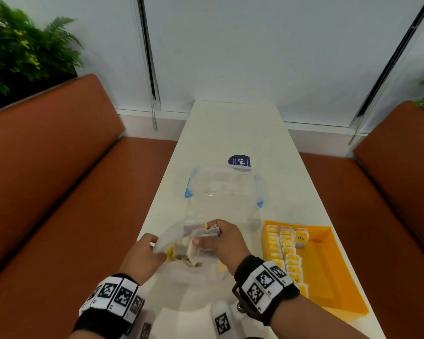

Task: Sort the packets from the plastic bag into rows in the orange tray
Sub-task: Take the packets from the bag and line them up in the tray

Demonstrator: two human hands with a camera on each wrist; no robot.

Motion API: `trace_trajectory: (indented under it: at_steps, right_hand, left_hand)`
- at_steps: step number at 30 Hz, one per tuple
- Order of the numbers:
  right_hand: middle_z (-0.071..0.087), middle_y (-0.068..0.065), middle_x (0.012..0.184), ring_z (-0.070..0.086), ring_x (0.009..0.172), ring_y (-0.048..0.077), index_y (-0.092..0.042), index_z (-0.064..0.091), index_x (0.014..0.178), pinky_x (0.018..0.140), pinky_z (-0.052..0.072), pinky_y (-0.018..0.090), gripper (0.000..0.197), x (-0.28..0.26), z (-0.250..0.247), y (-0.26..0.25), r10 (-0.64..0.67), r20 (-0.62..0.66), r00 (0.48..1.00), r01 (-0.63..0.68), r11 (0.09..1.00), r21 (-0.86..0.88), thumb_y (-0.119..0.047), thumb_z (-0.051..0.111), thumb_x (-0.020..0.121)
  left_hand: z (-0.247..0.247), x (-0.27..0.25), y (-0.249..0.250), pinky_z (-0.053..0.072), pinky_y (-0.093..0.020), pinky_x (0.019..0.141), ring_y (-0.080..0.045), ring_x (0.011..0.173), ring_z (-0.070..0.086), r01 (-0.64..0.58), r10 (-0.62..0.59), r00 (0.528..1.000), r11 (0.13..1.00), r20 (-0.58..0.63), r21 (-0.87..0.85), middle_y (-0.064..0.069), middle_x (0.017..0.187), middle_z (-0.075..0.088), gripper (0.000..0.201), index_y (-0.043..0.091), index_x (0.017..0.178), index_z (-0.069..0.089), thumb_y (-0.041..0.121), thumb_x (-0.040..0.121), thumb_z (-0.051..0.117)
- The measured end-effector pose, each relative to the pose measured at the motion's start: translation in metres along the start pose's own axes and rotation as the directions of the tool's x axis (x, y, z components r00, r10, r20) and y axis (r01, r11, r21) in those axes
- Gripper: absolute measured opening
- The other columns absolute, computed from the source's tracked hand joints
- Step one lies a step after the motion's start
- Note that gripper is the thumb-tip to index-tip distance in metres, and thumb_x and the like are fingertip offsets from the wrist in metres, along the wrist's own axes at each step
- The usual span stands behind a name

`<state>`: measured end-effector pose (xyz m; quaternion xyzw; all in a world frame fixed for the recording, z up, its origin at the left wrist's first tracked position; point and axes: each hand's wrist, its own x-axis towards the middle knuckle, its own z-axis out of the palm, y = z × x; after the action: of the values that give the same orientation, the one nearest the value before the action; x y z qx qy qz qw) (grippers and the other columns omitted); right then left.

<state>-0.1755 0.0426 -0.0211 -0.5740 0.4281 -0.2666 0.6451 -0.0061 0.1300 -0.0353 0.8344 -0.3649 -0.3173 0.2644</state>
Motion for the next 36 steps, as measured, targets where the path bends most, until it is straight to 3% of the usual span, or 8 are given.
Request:
trace_trajectory:
  at_steps: [3, 7, 12, 16, 20, 25, 31, 36]
  right_hand:
    - [0.057, 0.010, 0.069, 0.062, 0.063, 0.018, -0.011, 0.049, 0.067, 0.062, 0.052, 0.029, 0.031, -0.009, -0.014, -0.019, 0.019, 0.079, 0.997, -0.036, 0.976, 0.213, 0.011, 0.069, 0.074]
    - [0.065, 0.004, 0.068, 0.066, 0.059, 0.017, -0.014, 0.049, 0.077, 0.052, 0.053, 0.026, 0.028, -0.017, -0.039, -0.051, 0.025, 0.142, 0.990, -0.079, 0.918, 0.389, 0.009, 0.065, 0.079]
    - [0.066, 0.015, 0.086, 0.066, 0.072, 0.026, -0.004, 0.054, 0.095, 0.060, 0.057, 0.031, 0.025, -0.028, -0.068, -0.072, -0.005, 0.200, 0.980, -0.080, 0.905, 0.417, 0.000, 0.071, 0.077]
    - [0.060, 0.022, 0.087, 0.062, 0.082, 0.028, -0.009, 0.051, 0.085, 0.072, 0.050, 0.039, 0.032, -0.038, -0.081, -0.051, -0.070, -0.002, 0.998, 0.070, 0.990, 0.122, -0.013, 0.075, 0.065]
    - [0.062, 0.002, 0.064, 0.061, 0.062, 0.004, -0.014, 0.056, 0.069, 0.055, 0.050, 0.033, 0.006, -0.045, -0.088, -0.032, -0.281, -0.029, 0.959, 0.253, 0.900, -0.356, -0.014, 0.059, 0.074]
    - [0.053, 0.007, 0.102, 0.055, 0.097, 0.017, -0.018, 0.052, 0.101, 0.079, 0.051, 0.031, 0.035, -0.053, -0.115, -0.017, -0.298, 0.011, 0.955, 0.261, 0.815, -0.518, -0.026, 0.059, 0.068]
    - [0.051, -0.001, 0.106, 0.051, 0.085, 0.004, -0.022, 0.046, 0.120, 0.069, 0.045, 0.014, 0.061, -0.062, -0.152, -0.020, -0.218, 0.090, 0.972, 0.233, 0.941, -0.244, -0.005, 0.078, 0.071]
    - [0.052, -0.002, 0.100, 0.053, 0.089, 0.011, -0.028, 0.050, 0.110, 0.077, 0.052, 0.030, 0.050, -0.058, -0.171, -0.017, -0.187, 0.002, 0.982, 0.187, 0.982, -0.026, -0.007, 0.078, 0.074]
  left_hand:
    - [-0.009, -0.006, 0.006, 0.043, -0.040, 0.095, -0.025, 0.113, 0.050, -0.107, 0.111, 0.982, 0.994, -0.155, 0.031, -0.007, 0.121, 0.052, 0.052, 0.018, 0.122, 0.051, 0.024, 0.076, 0.073]
    - [-0.016, -0.034, 0.061, 0.041, -0.032, 0.093, -0.018, 0.116, 0.050, -0.354, 0.219, 0.918, 0.827, -0.330, -0.437, 0.002, 0.122, 0.052, 0.020, 0.034, 0.103, 0.052, 0.029, 0.086, 0.061]
    - [0.027, -0.054, 0.114, 0.050, -0.046, 0.082, -0.026, 0.111, 0.059, 0.189, 0.294, 0.900, 0.401, 0.322, -0.896, -0.008, 0.125, 0.061, 0.066, 0.027, 0.127, 0.052, 0.068, 0.079, 0.031]
    - [0.070, -0.068, 0.133, 0.049, -0.052, 0.086, -0.030, 0.106, 0.063, 0.329, 0.415, 0.825, 0.201, 0.385, -0.923, -0.015, 0.121, 0.064, 0.065, 0.014, 0.116, 0.063, 0.060, 0.077, 0.037]
    - [0.107, -0.071, 0.146, 0.056, -0.041, 0.071, -0.026, 0.086, 0.069, 0.345, 0.333, 0.856, 0.201, 0.395, -0.917, -0.018, 0.102, 0.067, 0.050, 0.005, 0.115, 0.060, 0.026, 0.070, 0.061]
    - [0.138, -0.066, 0.153, 0.057, -0.028, 0.056, -0.018, 0.070, 0.071, 0.360, 0.270, 0.885, 0.118, 0.378, -0.926, -0.011, 0.085, 0.070, 0.029, 0.010, 0.108, 0.061, 0.013, 0.079, 0.057]
    - [0.151, -0.061, 0.161, 0.057, -0.029, 0.063, -0.021, 0.076, 0.067, 0.360, 0.279, 0.887, 0.083, 0.368, -0.929, -0.013, 0.094, 0.068, 0.026, 0.009, 0.102, 0.063, 0.016, 0.078, 0.057]
    - [0.164, -0.058, 0.162, 0.058, -0.030, 0.064, -0.020, 0.075, 0.069, 0.388, 0.280, 0.883, 0.016, 0.377, -0.921, -0.015, 0.092, 0.068, 0.029, 0.004, 0.112, 0.059, 0.016, 0.086, 0.050]
